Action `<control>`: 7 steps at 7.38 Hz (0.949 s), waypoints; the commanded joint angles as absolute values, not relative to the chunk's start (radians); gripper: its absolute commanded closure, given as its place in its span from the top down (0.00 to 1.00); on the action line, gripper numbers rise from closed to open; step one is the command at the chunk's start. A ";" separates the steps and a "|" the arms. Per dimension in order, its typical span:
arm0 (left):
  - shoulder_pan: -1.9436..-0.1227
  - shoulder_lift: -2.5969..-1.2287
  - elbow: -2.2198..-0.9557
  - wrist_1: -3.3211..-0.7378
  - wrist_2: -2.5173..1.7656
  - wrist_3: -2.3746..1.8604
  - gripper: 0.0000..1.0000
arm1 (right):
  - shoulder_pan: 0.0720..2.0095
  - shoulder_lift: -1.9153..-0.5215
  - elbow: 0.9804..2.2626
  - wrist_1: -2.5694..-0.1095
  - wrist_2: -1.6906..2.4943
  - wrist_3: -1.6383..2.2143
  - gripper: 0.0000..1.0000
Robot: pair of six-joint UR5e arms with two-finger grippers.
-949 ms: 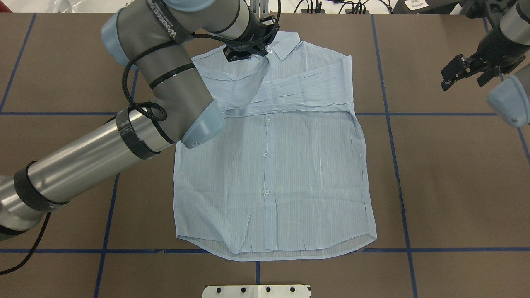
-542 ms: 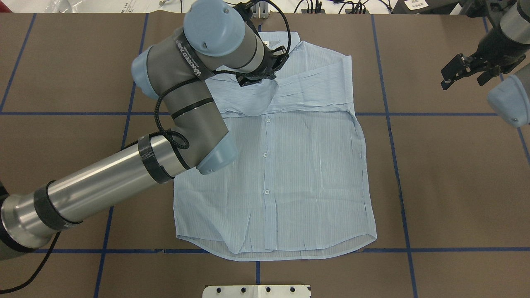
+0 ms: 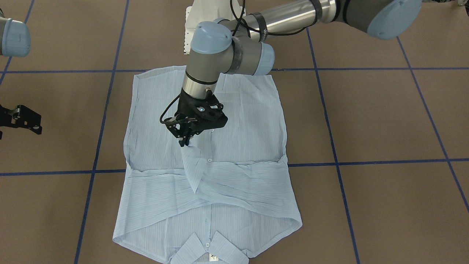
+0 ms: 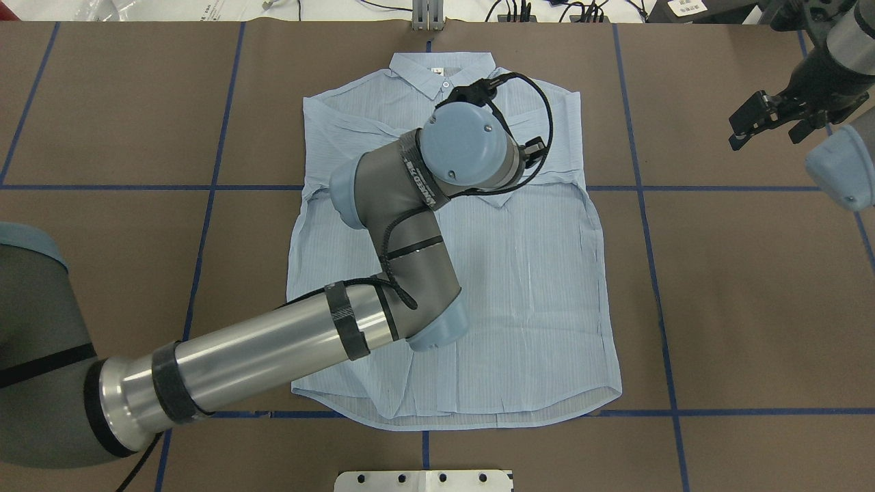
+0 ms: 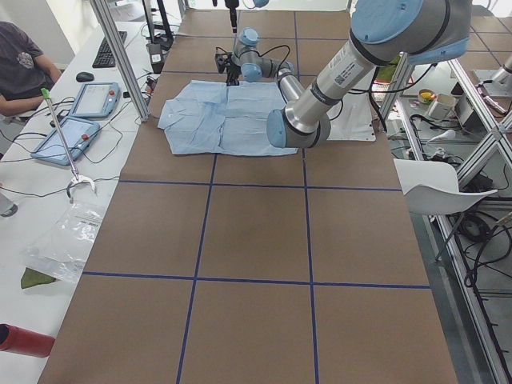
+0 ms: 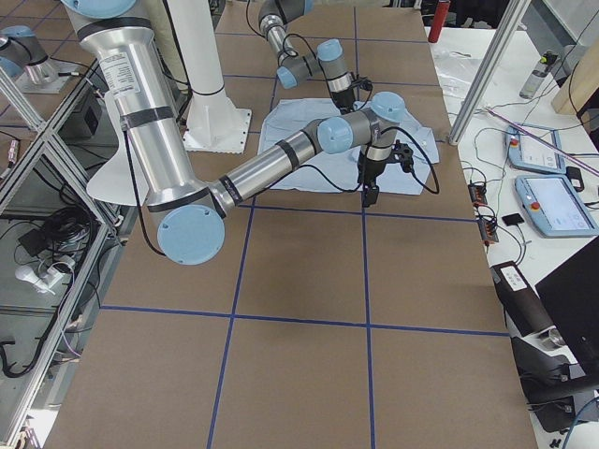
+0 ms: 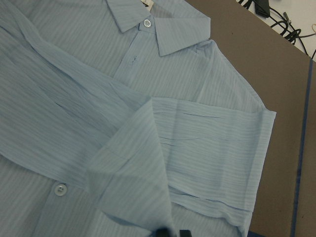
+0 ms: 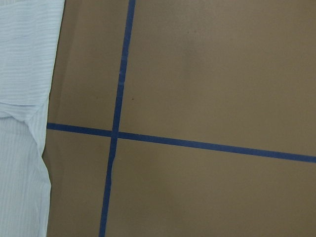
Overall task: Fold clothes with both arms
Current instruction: 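Lay the sleeve over the folded sleeve and release with the left gripper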
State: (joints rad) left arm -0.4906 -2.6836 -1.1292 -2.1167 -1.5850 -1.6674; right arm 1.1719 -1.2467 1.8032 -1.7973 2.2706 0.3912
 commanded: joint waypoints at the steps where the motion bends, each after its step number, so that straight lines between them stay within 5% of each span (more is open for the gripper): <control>1: -0.449 -2.689 -1.075 -2.237 -1.486 -1.609 1.00 | 1.172 -1.238 1.807 -1.798 2.270 0.399 1.00; 7: -0.532 -2.628 -0.959 -2.325 -1.482 -1.594 1.00 | 1.161 -1.216 1.819 -1.789 2.264 0.405 1.00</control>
